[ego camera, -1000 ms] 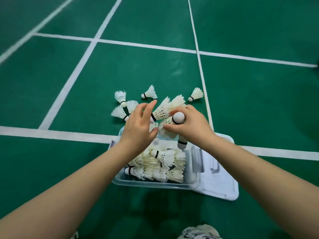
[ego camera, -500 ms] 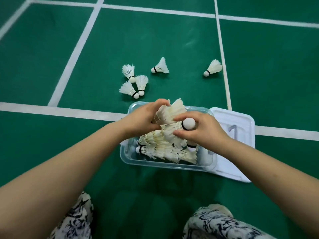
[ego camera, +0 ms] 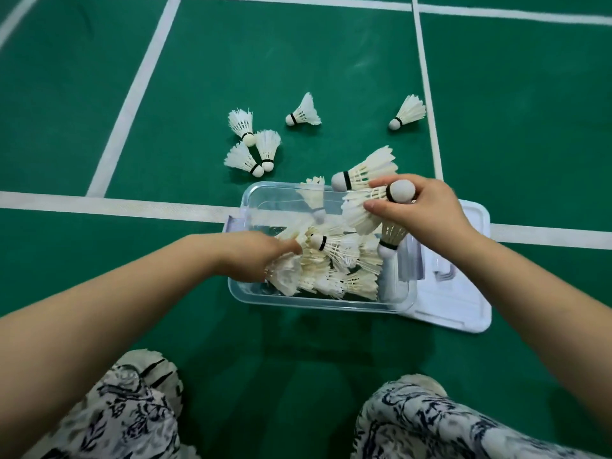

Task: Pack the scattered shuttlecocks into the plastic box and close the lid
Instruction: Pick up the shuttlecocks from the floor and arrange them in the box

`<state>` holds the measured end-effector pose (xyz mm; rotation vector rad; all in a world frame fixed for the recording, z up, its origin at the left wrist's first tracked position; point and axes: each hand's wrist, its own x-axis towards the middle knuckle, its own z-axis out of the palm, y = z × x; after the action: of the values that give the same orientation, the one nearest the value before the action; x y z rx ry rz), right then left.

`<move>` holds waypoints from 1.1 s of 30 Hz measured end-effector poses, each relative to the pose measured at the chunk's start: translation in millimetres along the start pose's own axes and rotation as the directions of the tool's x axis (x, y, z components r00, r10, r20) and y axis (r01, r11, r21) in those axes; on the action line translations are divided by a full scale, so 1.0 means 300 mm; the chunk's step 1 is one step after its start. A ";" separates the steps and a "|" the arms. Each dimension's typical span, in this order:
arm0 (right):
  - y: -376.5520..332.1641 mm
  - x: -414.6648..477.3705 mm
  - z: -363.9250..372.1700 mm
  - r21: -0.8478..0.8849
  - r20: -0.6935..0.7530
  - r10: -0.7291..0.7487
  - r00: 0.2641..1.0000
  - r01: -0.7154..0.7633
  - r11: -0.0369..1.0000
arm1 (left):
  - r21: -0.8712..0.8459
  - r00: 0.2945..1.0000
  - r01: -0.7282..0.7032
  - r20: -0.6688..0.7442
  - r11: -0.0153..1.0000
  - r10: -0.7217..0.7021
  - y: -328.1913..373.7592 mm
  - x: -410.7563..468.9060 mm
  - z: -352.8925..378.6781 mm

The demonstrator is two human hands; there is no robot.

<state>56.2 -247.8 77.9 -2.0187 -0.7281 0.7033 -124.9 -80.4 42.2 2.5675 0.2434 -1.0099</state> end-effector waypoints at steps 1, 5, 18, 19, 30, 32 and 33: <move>0.000 0.001 0.006 -0.001 0.002 0.000 1.000 0.000 1.000 | 0.026 1.000 0.009 0.012 1.000 -0.009 0.009 0.006 0.017; -0.002 -0.001 0.028 0.004 0.021 -0.006 1.000 0.006 1.000 | 0.106 0.994 0.102 0.023 0.989 -0.105 0.037 0.029 0.074; -0.005 0.000 0.052 0.010 0.054 -0.002 0.999 0.002 1.000 | 0.204 0.985 0.160 0.028 0.966 -0.169 0.048 0.084 0.107; -0.003 -0.001 0.051 0.011 0.059 0.001 0.998 -0.002 1.000 | 0.203 0.985 0.160 0.033 0.966 -0.170 0.044 0.084 0.104; 0.001 -0.044 0.066 -0.089 0.339 0.037 0.940 -0.007 0.996 | -0.304 0.923 -0.014 -0.371 0.952 -0.105 0.060 0.042 -0.121; -0.006 -0.055 0.070 -0.099 0.384 0.026 0.923 0.013 0.995 | -0.410 0.921 -0.090 -0.381 0.908 -0.081 0.089 0.043 -0.136; -0.010 -0.061 0.073 -0.107 0.412 0.015 0.911 0.032 0.994 | -0.445 0.927 -0.103 -0.366 0.889 -0.077 0.099 0.046 -0.133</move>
<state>27.8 -247.9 73.8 -1.9844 -1.0390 1.1272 -81.5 -91.5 67.8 2.2861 0.5002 -0.3744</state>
